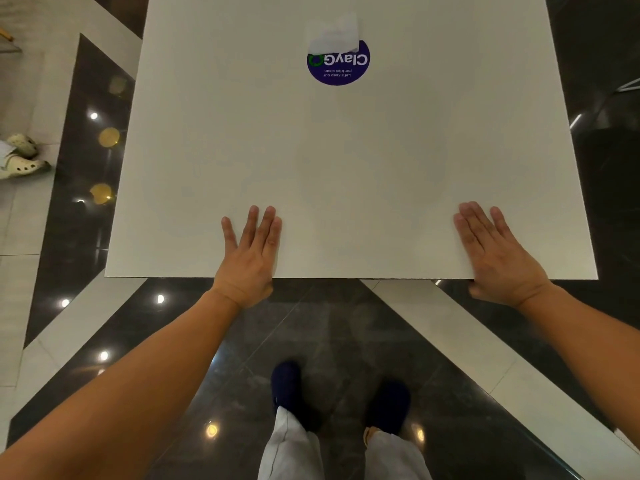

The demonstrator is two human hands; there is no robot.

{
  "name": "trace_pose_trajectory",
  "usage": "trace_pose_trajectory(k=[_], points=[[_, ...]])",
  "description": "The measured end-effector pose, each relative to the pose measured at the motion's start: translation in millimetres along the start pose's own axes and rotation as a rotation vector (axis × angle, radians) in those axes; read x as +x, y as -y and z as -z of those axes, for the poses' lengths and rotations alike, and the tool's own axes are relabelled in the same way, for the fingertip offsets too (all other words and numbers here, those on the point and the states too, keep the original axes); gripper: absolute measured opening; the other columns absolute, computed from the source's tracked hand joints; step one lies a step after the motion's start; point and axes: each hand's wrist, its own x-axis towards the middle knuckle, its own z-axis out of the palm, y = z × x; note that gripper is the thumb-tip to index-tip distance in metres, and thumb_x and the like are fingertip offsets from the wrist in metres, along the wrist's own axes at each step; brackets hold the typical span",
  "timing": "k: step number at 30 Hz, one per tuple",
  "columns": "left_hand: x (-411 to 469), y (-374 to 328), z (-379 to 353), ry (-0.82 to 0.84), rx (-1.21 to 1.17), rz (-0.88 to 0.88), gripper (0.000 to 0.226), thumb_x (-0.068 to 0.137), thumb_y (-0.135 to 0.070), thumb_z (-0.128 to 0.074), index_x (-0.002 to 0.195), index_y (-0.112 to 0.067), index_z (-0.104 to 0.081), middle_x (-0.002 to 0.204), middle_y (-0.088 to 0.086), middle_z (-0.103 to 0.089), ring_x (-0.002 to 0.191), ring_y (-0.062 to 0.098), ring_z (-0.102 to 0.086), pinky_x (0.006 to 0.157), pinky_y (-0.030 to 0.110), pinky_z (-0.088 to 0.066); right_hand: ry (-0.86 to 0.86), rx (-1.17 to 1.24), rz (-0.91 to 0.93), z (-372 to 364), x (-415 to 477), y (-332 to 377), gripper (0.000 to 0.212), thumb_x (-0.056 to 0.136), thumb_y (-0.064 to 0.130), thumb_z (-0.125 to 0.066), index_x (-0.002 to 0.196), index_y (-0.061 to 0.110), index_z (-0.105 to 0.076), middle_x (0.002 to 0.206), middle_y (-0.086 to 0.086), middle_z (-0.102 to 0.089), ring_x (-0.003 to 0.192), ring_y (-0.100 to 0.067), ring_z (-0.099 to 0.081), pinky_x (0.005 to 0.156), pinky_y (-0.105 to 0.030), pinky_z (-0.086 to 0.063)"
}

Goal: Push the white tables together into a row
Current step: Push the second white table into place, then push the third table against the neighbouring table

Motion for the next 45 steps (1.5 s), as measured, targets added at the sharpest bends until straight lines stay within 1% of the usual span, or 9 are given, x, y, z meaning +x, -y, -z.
trace_pose_trajectory(k=[7,11,14,16,18,20,25,32,45], points=[[0,0,-3,-0.007,0.02,0.007,0.135,0.073,-0.026,-0.076,0.144,-0.009,0.037,0.156,0.014,0.034,0.145,0.038,0.031,0.11,0.071,0.013,-0.01,0.007,-0.003,-3,0,-1,0.13,0.059,0.032,-0.089,0.152,-0.009,-0.007,0.161,-0.029,-0.006,0.15,-0.043,-0.003,0.119,-0.062,-0.012],[2,-2,-2,0.009,0.029,0.03,0.132,0.075,-0.025,-0.074,0.145,-0.009,0.037,0.154,0.011,0.041,0.143,0.037,0.034,0.111,0.07,0.013,0.0,0.0,-0.016,-8,0,-4,0.13,0.06,0.032,-0.087,0.152,-0.008,-0.006,0.162,-0.028,-0.003,0.151,-0.04,0.0,0.122,-0.052,0.002],[-2,-11,10,0.106,0.031,0.11,0.126,0.084,-0.027,-0.069,0.142,-0.009,0.041,0.15,0.01,0.048,0.141,0.035,0.038,0.114,0.068,0.01,0.053,-0.04,-0.067,-8,0,-1,0.129,0.069,0.036,-0.081,0.153,-0.003,0.009,0.163,-0.023,0.012,0.15,-0.035,0.016,0.122,-0.049,0.008],[-7,-24,24,0.163,-0.011,0.199,0.118,0.087,-0.023,-0.065,0.146,-0.009,0.036,0.154,0.011,0.043,0.144,0.036,0.032,0.115,0.068,0.004,0.081,-0.036,-0.105,-3,-4,8,0.124,0.078,0.034,-0.072,0.151,0.003,0.023,0.161,-0.019,0.024,0.147,-0.031,0.027,0.121,-0.049,0.012],[-12,-48,46,0.212,-0.113,0.274,0.107,0.086,-0.02,-0.061,0.151,-0.009,0.024,0.162,0.013,0.027,0.149,0.035,0.02,0.117,0.067,-0.002,0.134,0.0,-0.105,7,-15,17,0.115,0.086,0.033,-0.063,0.149,0.009,0.029,0.161,-0.017,0.026,0.147,-0.03,0.026,0.121,-0.051,0.01],[-14,-87,67,0.226,-0.209,0.278,0.1,0.087,-0.029,-0.059,0.155,-0.01,0.011,0.165,0.012,0.014,0.152,0.032,0.009,0.118,0.065,-0.003,0.181,0.022,-0.09,20,-34,22,0.107,0.091,0.037,-0.058,0.15,0.012,0.027,0.163,-0.015,0.022,0.15,-0.029,0.019,0.121,-0.052,0.006],[-3,-205,114,0.195,-0.446,0.276,0.1,0.088,-0.051,-0.059,0.157,-0.013,0.002,0.167,0.009,0.006,0.152,0.03,0.0,0.118,0.063,-0.007,0.227,0.097,-0.087,53,-87,8,0.106,0.091,0.038,-0.063,0.155,0.018,0.018,0.165,-0.012,0.015,0.152,-0.027,0.009,0.121,-0.051,0.0],[42,-299,167,0.108,-0.481,0.301,0.106,0.083,-0.067,-0.053,0.157,-0.015,0.002,0.167,0.009,0.007,0.152,0.036,0.003,0.117,0.066,-0.005,0.262,0.093,-0.062,92,-111,-70,0.113,0.084,0.036,-0.069,0.155,0.02,0.018,0.165,-0.011,0.013,0.152,-0.026,0.009,0.12,-0.053,0.0],[205,-389,258,0.124,-0.597,0.578,0.108,0.083,-0.076,-0.048,0.157,-0.018,0.004,0.166,0.009,0.011,0.151,0.037,0.008,0.116,0.066,-0.004,0.278,-0.117,0.112,173,-16,-284,0.112,0.084,0.022,-0.068,0.154,0.018,0.019,0.165,-0.011,0.013,0.151,-0.027,0.012,0.121,-0.056,-0.003]])
